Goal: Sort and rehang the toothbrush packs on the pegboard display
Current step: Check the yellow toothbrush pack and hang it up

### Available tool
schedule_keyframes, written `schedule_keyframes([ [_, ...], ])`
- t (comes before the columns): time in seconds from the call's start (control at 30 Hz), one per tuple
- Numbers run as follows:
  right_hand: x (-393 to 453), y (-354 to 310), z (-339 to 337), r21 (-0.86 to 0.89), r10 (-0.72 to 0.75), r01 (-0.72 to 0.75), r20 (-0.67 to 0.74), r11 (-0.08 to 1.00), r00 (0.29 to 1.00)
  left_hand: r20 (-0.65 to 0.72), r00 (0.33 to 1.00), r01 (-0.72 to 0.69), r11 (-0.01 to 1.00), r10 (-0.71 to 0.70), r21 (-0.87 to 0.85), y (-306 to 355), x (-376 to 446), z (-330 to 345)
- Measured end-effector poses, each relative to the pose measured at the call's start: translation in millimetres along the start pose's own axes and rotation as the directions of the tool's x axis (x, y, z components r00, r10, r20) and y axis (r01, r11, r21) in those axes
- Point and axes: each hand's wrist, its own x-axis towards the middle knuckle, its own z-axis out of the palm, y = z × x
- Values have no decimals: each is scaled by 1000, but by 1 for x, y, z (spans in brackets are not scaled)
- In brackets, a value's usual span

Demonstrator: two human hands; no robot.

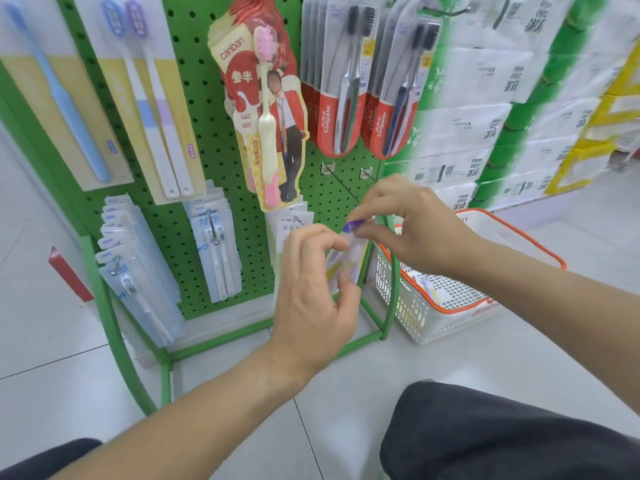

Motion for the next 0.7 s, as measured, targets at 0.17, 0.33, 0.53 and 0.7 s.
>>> schedule_keyframes([
  [0.17,-19,-35,26,400,211,-317,287,860,934,422,861,322,947,-285,-16,-2,-14,-47],
  [0.33,-38,-54,81,513,285,-501,443,697,850,557,594,645,757,-580,100,-29,-20,-80],
  [0.53,-35,-65,127,547,384,-604,470,580,795,696,310,806,568,-647,169,-57,-27,-98],
  [0.7,-21,-58,136,602,532,-697,470,390,704,674,244,908,408,-697,92,-66,-15,-93],
])
